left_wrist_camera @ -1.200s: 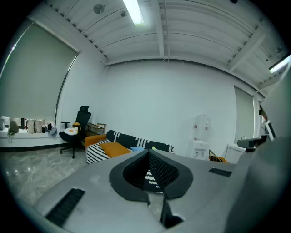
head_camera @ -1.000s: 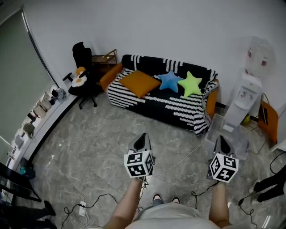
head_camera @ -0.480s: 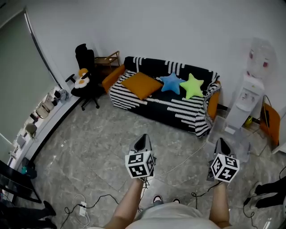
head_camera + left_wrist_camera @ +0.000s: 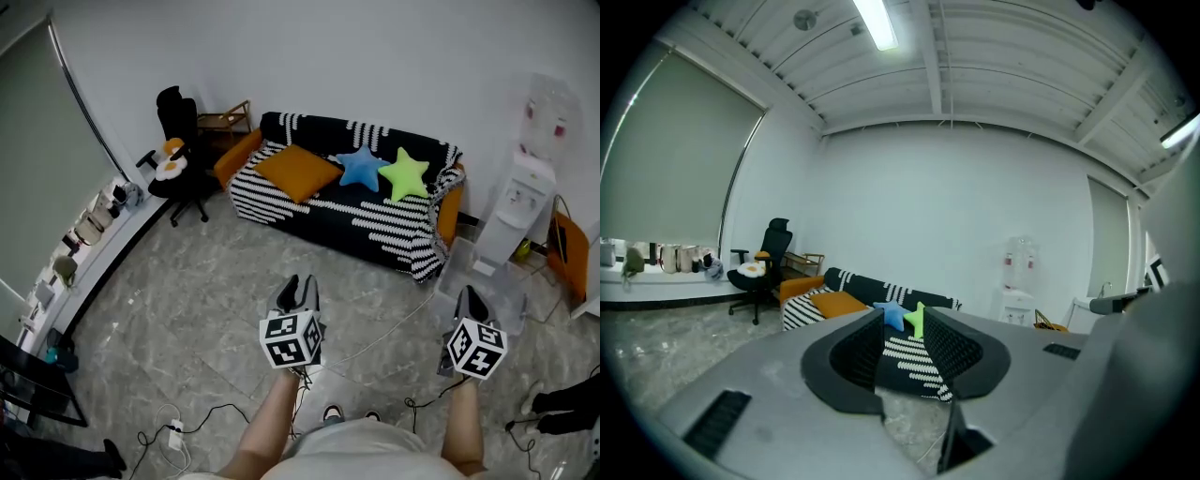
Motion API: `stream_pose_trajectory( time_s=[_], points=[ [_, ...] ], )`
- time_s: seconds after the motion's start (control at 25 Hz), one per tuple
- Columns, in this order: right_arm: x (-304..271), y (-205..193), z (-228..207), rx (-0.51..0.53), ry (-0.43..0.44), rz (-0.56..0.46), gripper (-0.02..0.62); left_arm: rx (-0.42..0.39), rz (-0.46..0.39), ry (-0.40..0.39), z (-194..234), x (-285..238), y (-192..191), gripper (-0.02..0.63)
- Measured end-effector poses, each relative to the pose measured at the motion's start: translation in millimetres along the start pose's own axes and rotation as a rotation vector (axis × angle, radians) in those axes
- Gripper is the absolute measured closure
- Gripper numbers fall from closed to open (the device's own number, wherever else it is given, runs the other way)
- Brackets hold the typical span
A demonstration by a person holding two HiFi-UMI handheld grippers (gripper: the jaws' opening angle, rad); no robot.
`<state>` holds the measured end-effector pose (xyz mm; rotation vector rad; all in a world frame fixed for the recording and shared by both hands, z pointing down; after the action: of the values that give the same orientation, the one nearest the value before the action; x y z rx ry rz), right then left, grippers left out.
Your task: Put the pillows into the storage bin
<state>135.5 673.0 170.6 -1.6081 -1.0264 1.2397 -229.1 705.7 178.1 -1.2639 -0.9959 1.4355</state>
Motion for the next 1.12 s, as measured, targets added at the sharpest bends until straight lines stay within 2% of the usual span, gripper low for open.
stream_pose_trajectory(
  time_s=[0.24, 0.68, 0.92, 1.12],
  points=[
    [-10, 0, 12, 0.004, -0.011, 0.002, 0.594, 0.008, -0.004, -0.014, 19, -7, 1, 0.422],
    [-49, -10, 67, 0.008, -0.001, 0.023, 0.594, -0.001, 0.022, 0.007, 85, -33, 0, 0.419],
    [-80, -16, 72, 0.003, -0.001, 0.057, 0.594, 0.025, 0.041, 0.020, 101, -60, -5, 0.420],
    [-131, -13, 67, -0.009, 0.006, 0.068, 0.594, 0.035, 0.063, 0.028, 104, -107, -7, 0.420]
  ],
)
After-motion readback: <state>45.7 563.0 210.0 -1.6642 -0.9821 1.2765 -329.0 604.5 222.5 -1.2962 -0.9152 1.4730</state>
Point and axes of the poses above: the fingertips, and each gripper's own axes: x backward along the fingers, z to its left, y out of its top, the point moved 3 cm from there along x, backward along the fingers, and after that the axes turned 3 degrees about -x, right-handed, at the moved point
